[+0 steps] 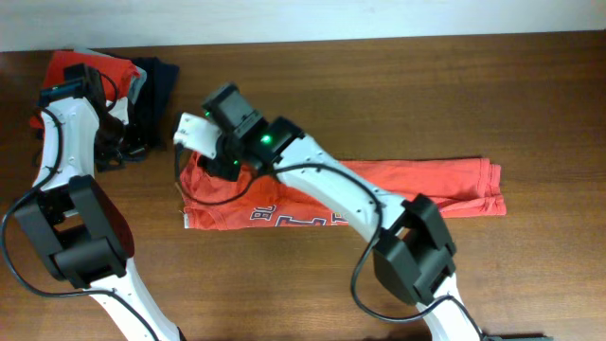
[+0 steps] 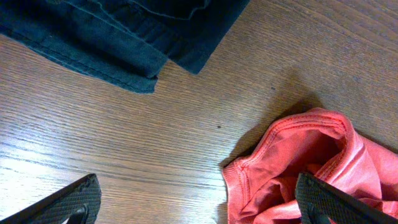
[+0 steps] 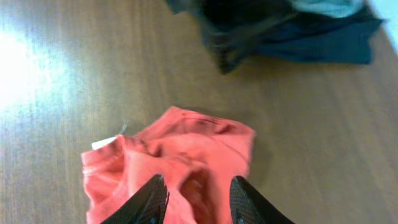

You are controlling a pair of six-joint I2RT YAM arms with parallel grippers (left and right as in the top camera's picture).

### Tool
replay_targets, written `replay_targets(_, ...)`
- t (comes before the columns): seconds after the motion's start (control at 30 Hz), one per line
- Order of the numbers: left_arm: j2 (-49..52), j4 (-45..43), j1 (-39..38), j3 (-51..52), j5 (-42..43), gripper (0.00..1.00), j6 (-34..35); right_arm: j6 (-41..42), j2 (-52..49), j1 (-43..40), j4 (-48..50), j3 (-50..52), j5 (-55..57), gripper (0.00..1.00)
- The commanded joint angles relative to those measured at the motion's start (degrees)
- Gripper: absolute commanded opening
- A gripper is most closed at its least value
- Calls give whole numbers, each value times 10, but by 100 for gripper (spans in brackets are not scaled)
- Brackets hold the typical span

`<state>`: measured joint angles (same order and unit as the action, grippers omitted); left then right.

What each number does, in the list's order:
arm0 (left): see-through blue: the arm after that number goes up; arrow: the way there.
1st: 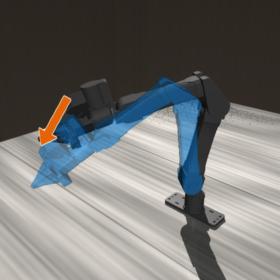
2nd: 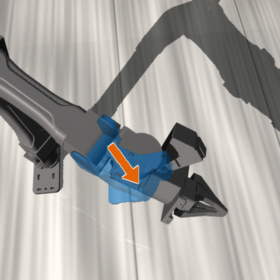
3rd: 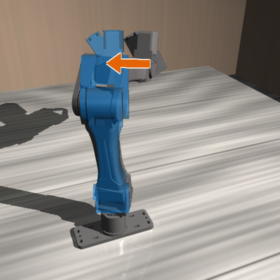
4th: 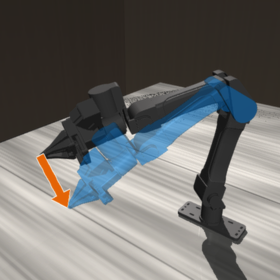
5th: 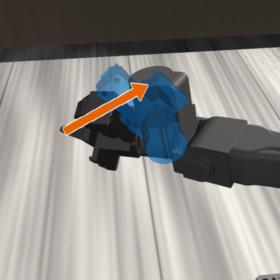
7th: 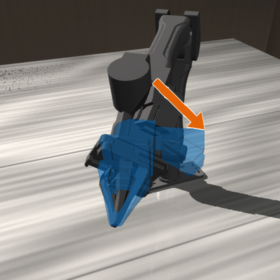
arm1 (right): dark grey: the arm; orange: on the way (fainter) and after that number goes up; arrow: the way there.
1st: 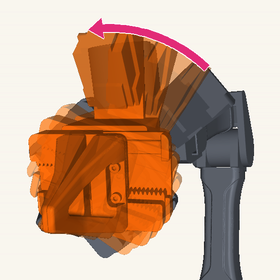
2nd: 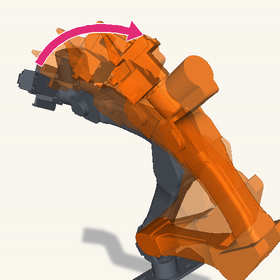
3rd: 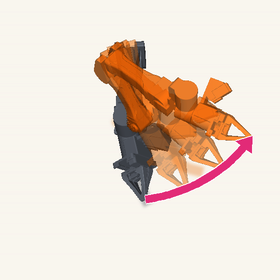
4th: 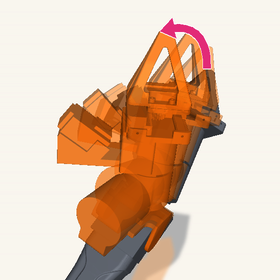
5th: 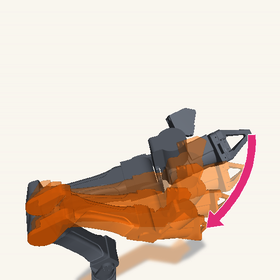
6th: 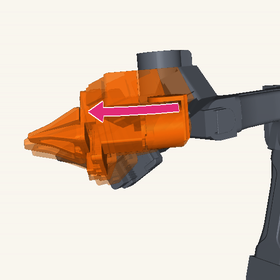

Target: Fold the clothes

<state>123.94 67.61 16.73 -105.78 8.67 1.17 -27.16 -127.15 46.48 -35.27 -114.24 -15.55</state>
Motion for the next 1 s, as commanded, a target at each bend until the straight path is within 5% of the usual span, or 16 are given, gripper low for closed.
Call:
replay_targets(0.0, -23, -1, 0, -10, -2, 99, 6, 7, -32, 6, 7, -4, -7, 39)
replay_targets(0.83, -23, -1, 0, -10, -2, 99, 6, 7, -82, 8, -3, -4, -7, 38)
replay_targets(0.97, -23, -1, 0, -10, -2, 99, 6, 14, -82, 8, -9, -4, -7, 29)
